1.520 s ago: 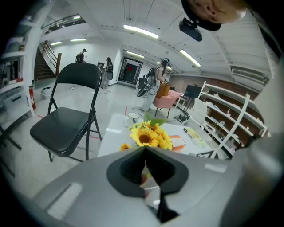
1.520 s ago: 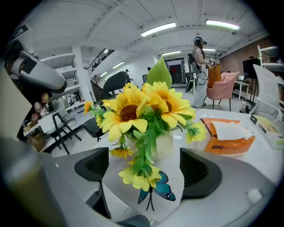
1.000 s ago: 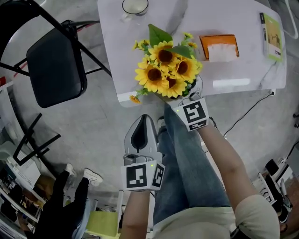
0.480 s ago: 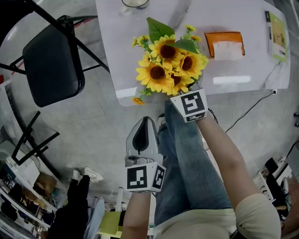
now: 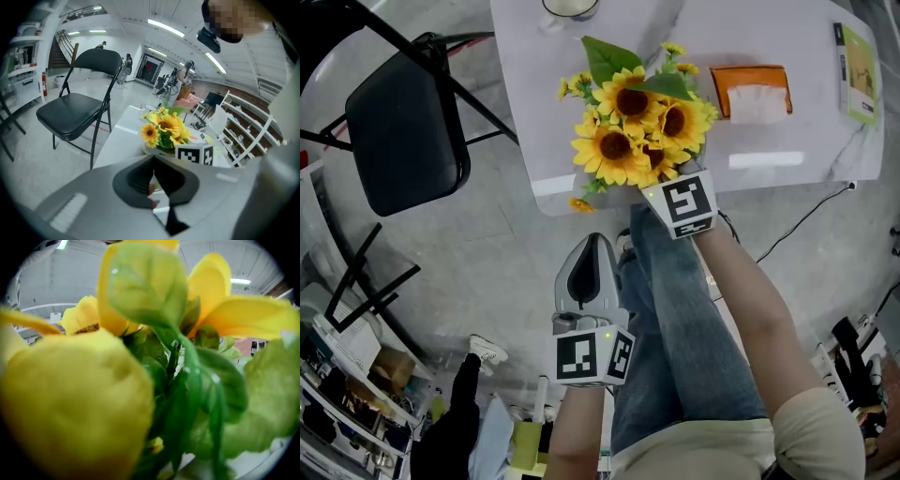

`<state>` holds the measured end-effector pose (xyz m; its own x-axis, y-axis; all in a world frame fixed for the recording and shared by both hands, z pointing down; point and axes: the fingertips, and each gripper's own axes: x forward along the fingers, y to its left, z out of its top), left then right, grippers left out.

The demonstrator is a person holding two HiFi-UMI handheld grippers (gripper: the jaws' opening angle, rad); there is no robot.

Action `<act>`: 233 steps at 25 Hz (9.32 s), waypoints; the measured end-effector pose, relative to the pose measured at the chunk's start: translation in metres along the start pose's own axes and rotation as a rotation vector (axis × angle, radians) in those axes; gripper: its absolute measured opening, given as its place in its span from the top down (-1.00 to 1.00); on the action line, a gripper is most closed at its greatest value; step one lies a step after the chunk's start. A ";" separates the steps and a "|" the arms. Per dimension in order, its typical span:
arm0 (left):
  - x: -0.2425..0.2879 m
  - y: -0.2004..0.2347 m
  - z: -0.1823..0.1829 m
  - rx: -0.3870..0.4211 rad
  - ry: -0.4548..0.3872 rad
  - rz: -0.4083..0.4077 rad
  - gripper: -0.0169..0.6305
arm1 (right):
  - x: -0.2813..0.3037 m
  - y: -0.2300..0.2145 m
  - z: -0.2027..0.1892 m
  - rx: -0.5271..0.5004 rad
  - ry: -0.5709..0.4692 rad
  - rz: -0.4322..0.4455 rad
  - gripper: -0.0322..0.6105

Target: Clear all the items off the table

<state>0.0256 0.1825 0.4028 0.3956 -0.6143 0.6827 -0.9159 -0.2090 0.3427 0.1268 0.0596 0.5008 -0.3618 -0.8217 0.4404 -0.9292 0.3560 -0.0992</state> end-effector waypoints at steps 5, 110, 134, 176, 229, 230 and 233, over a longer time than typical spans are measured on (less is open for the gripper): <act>0.003 0.000 0.002 0.006 0.003 0.006 0.92 | 0.001 -0.001 0.000 -0.005 0.013 0.002 -0.95; 0.001 0.404 0.178 -0.133 -0.111 0.337 0.92 | 0.232 0.283 0.194 -0.162 0.071 0.272 -0.93; -0.006 0.521 0.174 -0.177 -0.118 0.404 0.92 | 0.384 0.378 0.186 -0.224 0.090 0.332 -0.93; 0.006 0.547 0.166 -0.196 -0.118 0.421 0.92 | 0.469 0.400 0.184 -0.260 0.082 0.403 -0.92; 0.019 0.381 0.196 -0.099 -0.170 0.312 0.92 | 0.254 0.247 0.189 -0.090 0.118 0.208 0.90; 0.021 0.375 0.196 -0.096 -0.167 0.307 0.92 | 0.250 0.239 0.189 -0.082 0.118 0.196 0.90; 0.027 0.356 0.195 -0.083 -0.159 0.288 0.92 | 0.235 0.210 0.190 -0.063 0.111 0.154 0.90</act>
<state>-0.3031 -0.0570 0.4180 0.0999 -0.7518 0.6518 -0.9772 0.0492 0.2065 -0.1682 -0.1436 0.4138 -0.4858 -0.7023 0.5203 -0.8555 0.5040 -0.1183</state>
